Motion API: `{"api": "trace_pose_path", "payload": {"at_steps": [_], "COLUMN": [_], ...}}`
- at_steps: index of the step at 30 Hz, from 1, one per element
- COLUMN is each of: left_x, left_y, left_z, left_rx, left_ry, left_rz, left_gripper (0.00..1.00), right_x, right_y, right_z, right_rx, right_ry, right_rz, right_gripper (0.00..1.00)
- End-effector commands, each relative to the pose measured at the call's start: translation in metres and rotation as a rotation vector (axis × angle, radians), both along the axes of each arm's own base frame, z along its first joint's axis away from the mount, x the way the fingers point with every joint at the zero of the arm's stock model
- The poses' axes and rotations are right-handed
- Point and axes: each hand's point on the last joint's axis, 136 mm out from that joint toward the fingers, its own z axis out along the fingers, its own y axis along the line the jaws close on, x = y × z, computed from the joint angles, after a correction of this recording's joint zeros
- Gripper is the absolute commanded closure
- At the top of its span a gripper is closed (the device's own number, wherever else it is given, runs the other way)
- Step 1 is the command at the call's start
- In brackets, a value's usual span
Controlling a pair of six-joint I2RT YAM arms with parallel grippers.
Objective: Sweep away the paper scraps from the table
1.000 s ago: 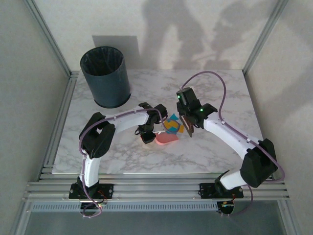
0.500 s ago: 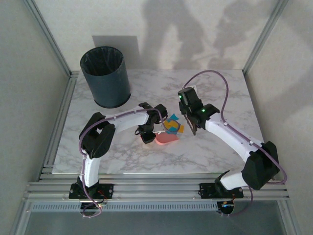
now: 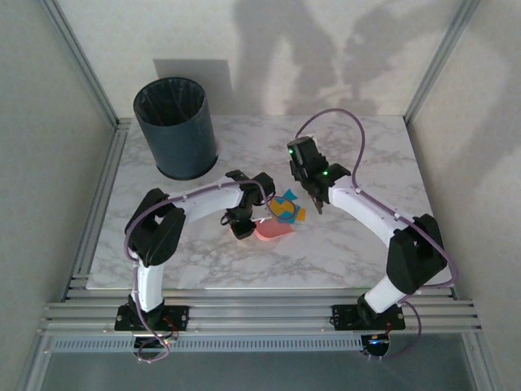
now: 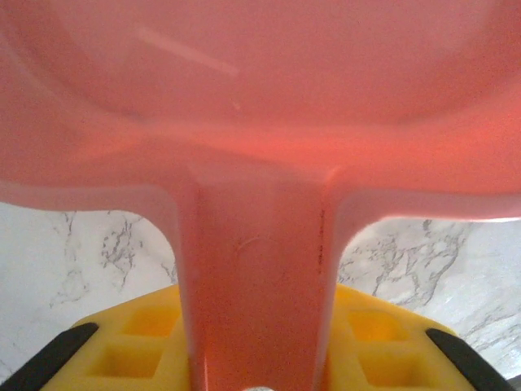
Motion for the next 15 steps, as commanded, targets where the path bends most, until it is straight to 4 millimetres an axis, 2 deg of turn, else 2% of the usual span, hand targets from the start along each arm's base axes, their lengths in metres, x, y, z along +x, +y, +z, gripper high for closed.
{"api": "trace_pose_path", "payload": {"at_steps": [1,6,15], "left_x": [-0.005,-0.004,-0.002], "left_y": [0.014,0.013,0.011], "left_z": [0.003,-0.003,-0.004], "left_rx": [0.037,0.049,0.049], "left_ry": [0.01,0.027,0.033], "left_rz": [0.028,0.036,0.031], "left_gripper": [1.0,1.0,1.0], "right_x": [0.014,0.008,-0.019], "right_y": [0.008,0.015,0.023], "right_z": [0.016,0.003,-0.017], "right_rx": [0.017,0.042,0.104], "right_ry": [-0.055,-0.017,0.015], "right_rz": [0.023,0.046,0.023], "right_gripper": [1.0,1.0,1.0]}}
